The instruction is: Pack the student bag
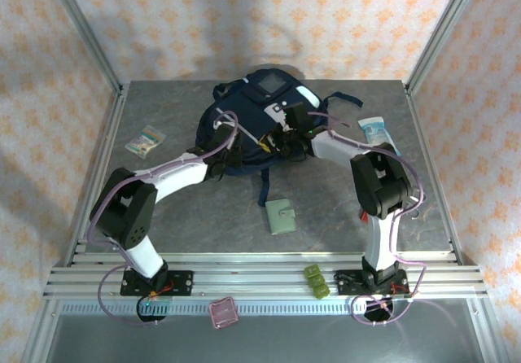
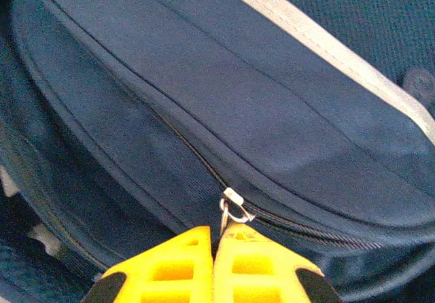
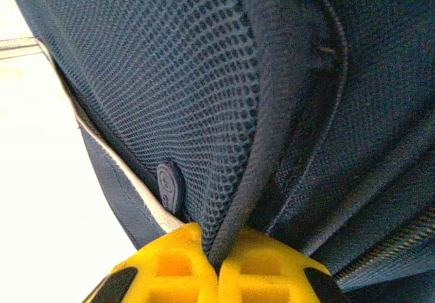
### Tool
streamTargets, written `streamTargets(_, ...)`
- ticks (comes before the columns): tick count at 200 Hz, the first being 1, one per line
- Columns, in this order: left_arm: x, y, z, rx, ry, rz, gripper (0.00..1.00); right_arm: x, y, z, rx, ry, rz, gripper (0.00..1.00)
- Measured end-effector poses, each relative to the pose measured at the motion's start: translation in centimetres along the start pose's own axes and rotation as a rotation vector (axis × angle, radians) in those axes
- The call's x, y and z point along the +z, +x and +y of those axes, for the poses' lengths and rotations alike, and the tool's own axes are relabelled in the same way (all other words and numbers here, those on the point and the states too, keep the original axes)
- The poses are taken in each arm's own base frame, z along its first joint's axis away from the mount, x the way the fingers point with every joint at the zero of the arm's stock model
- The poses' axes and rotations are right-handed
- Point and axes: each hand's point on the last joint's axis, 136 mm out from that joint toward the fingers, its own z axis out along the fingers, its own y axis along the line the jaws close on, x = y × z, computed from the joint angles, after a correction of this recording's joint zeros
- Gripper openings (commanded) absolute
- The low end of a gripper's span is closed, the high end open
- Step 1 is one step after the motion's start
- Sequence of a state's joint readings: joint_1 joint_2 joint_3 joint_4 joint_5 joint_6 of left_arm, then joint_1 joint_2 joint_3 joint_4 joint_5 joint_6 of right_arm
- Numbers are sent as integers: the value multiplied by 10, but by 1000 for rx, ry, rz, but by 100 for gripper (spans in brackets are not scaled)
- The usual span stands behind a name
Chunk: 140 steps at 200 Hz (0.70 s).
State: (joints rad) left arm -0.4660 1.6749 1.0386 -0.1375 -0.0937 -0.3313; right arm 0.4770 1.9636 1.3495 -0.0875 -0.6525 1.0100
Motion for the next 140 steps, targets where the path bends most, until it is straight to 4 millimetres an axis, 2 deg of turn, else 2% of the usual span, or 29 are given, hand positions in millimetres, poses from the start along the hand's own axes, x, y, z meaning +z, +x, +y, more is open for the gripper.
streamTargets(28, 1, -8, 12, -34, -3, -10, 0, -1, 0, 3, -5, -12, -1, 0)
streamTargets(69, 1, -6, 7, -34, 32, 5, 0, -4, -2, 4, -21, 7, 1, 0)
streamTargets(96, -4, 3, -16, 0, 57, 5, 0, -12, -15, 5, -34, 60, 4, 0)
streamTargets(140, -18, 14, -65, 41, 130, -11, 0, -28, -42, -11, -26, 165, -5, 2)
